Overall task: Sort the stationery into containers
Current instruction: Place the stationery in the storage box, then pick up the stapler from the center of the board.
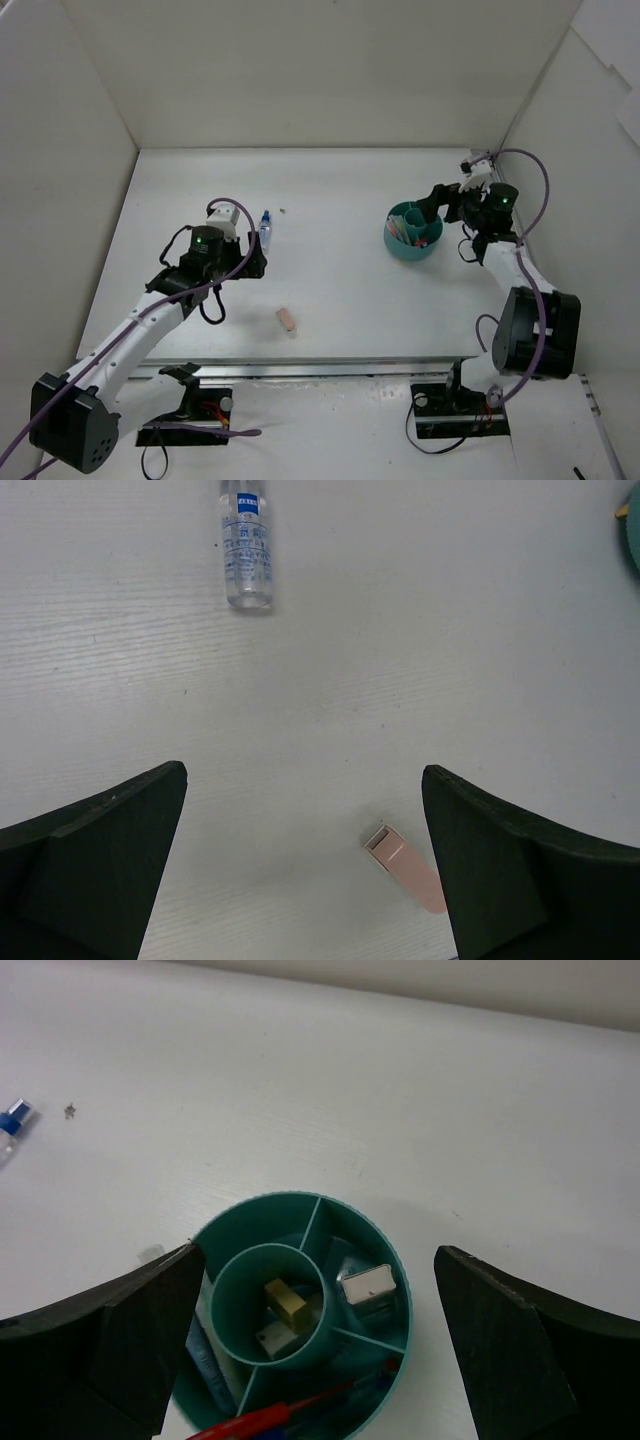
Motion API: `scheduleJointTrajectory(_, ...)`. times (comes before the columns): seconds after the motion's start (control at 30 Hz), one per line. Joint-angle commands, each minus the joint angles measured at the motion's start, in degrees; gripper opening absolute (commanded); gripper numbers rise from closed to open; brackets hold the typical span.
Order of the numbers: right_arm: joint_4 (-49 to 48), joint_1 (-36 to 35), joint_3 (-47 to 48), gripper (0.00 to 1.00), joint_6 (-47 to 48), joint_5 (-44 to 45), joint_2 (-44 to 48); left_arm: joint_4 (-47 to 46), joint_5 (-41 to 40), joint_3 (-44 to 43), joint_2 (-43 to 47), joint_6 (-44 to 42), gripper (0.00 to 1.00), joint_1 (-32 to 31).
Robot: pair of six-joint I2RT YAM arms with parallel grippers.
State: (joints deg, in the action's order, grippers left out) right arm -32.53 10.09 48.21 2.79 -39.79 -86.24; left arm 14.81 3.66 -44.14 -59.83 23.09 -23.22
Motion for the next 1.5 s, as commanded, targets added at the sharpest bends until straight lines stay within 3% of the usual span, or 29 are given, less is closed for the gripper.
scheduleJointTrajectory(0.0,6.4,-1.5,4.2,0.98,1.6,3.6,10.4,-0.6,-0.5,-2.1,2.8,1.4,1.00,0.3)
scheduleJointTrajectory(0.1,23.8,-12.2,9.7,0.98,10.3,17.9,15.0,-0.4,-1.7,-1.3,3.8,1.8,1.00,0.3)
scheduleJointTrajectory(0.37,30.0,-41.2,10.2,0.98,8.0,31.2,16.7,3.8,-6.3,-1.0,4.7,6.3,1.00,4.6)
scheduleJointTrajectory(0.7,28.3,-69.6,15.3,0.98,1.0,39.2,-4.5,8.2,-8.1,3.4,13.0,9.3,1.00,8.2)
scheduleJointTrajectory(0.83,30.1,-76.0,18.8,0.98,-0.3,45.3,-11.4,10.5,-9.6,5.0,17.0,10.3,1.00,8.2)
scheduleJointTrajectory(1.03,32.2,-78.8,19.6,0.97,-2.3,52.0,-16.6,10.9,-10.1,6.6,19.3,11.7,1.00,8.2)
scheduleJointTrajectory(1.13,32.2,-79.0,18.9,0.88,-4.2,51.2,-17.6,10.7,-10.1,6.3,18.9,11.7,1.00,8.2)
scheduleJointTrajectory(1.23,32.2,-78.9,19.4,0.71,-4.2,49.8,-18.8,10.4,-10.3,6.0,18.3,11.8,1.00,8.2)
scheduleJointTrajectory(1.3,32.2,-78.5,19.6,0.42,-4.0,47.3,-19.1,10.3,-10.5,5.9,18.1,11.9,1.00,8.2)
scheduleJointTrajectory(1.47,32.2,-75.1,19.6,0.11,-4.1,40.2,-19.1,10.2,-10.8,6.5,18.7,12.1,1.00,8.2)
